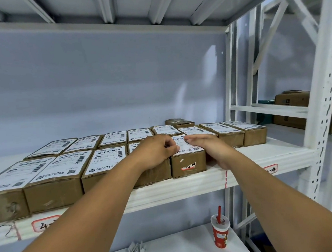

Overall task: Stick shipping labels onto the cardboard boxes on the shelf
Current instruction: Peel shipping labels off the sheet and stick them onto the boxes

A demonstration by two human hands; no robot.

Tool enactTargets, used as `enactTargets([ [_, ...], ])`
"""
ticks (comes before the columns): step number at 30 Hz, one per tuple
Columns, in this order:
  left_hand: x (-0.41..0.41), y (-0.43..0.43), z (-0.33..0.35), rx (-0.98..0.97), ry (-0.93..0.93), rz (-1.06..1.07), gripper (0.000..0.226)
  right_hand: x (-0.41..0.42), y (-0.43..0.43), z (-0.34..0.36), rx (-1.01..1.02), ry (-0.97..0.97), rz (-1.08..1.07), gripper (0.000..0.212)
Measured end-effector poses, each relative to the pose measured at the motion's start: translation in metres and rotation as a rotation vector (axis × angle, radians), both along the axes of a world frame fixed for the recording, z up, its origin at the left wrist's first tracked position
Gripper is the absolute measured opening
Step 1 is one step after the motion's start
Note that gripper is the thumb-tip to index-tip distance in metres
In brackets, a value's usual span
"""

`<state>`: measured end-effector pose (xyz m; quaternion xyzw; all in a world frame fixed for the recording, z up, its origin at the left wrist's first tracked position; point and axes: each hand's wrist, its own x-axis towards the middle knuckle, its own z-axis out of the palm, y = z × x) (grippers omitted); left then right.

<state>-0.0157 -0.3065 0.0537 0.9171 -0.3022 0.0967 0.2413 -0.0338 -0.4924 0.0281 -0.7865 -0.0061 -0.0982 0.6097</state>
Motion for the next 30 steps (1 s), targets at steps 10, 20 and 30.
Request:
enactTargets([
  [10, 0.001, 0.0, 0.0, 0.003, -0.003, 0.0, 0.022, 0.005, 0.005, 0.016, -0.165, 0.227, 0.083, 0.038],
  [20, 0.001, 0.002, 0.0, -0.065, 0.042, -0.011, 0.02, 0.006, 0.002, 0.005, -0.001, 0.149, 0.042, 0.045],
  [30, -0.008, -0.002, -0.004, -0.115, -0.098, 0.012, 0.017, 0.003, 0.0, -0.015, 0.077, -0.248, -0.245, 0.021],
])
